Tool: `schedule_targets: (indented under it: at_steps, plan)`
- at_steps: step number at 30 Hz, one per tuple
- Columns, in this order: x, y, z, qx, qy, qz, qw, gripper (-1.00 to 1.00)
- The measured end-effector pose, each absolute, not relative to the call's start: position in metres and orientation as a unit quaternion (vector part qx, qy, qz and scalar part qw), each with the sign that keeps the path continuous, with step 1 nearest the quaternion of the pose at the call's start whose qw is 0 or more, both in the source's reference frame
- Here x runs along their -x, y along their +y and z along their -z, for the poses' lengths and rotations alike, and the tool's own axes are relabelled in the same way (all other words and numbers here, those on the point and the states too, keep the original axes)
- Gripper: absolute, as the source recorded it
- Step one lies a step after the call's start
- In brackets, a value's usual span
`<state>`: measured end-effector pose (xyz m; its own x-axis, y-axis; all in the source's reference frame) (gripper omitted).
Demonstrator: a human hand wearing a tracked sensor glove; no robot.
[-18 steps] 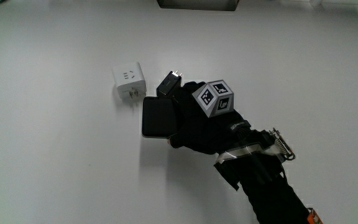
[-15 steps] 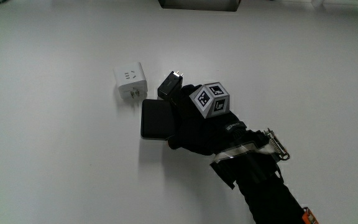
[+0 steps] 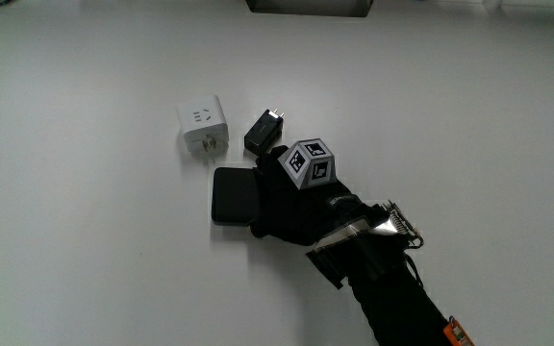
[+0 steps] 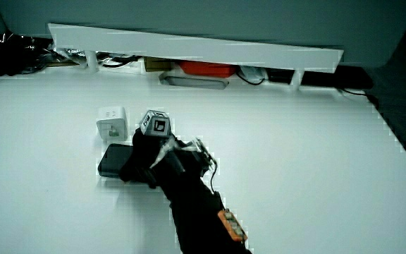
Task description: Place battery
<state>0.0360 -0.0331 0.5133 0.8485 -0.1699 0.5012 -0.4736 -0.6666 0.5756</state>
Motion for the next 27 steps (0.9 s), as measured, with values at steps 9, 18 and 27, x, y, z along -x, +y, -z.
schedule_targets:
  at_steps: [9,18,27]
  plan:
    - [-0.035,-0.028,-0.532,-0.887,-0.174,-0.193,0.381,0.00]
    - [-0.033,-0.026,-0.531,-0.880,-0.177,-0.195,0.396,-0.30]
    - [-0.037,-0.019,-0.531,-0.882,-0.177,-0.183,0.396,-0.75]
